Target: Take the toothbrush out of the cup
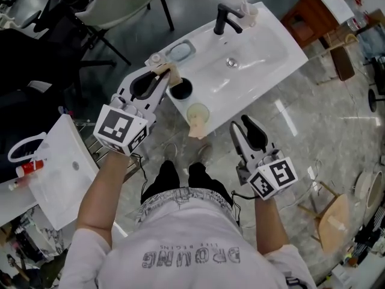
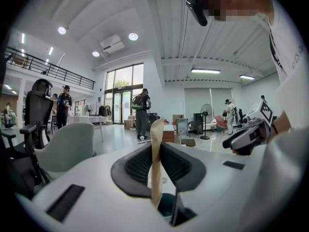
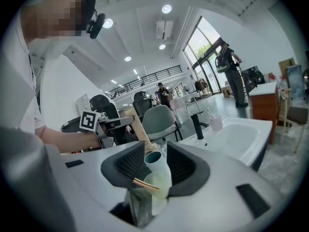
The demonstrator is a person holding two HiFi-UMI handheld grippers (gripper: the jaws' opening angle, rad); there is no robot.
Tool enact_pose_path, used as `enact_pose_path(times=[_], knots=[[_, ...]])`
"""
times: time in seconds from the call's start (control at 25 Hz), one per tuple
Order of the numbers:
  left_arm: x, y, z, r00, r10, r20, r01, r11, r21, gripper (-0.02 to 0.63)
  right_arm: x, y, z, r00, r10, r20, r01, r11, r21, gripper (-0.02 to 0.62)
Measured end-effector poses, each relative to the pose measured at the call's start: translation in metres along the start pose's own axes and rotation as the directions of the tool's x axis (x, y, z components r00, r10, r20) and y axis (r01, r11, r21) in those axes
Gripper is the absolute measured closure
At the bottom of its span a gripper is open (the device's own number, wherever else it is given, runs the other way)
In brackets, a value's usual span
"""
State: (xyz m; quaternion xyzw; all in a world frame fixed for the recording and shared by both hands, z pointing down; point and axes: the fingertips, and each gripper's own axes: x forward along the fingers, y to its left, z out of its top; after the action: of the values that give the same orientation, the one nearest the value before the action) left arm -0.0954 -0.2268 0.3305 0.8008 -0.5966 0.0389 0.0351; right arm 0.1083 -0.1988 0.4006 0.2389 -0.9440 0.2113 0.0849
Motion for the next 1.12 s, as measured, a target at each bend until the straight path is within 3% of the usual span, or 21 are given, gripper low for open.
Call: enact_pose_path(times=[0.36, 1.12], knots=[[-0.031, 0.002, 0.020, 0.998, 0.047, 0.032, -0.047, 0.999, 0.022, 0.538, -0.003, 0.016, 0.009, 0.999, 0.027, 0.016, -0.027, 0.999, -0.033, 0.442], [-0.094, 0.029, 0.008, 0.990, 0.137, 0.023, -0.137, 0.990, -0.018, 0.538, 0.004, 0.045, 0.028, 0.998, 0.035, 0.043, -0.031, 0.996, -0.084, 0.442]])
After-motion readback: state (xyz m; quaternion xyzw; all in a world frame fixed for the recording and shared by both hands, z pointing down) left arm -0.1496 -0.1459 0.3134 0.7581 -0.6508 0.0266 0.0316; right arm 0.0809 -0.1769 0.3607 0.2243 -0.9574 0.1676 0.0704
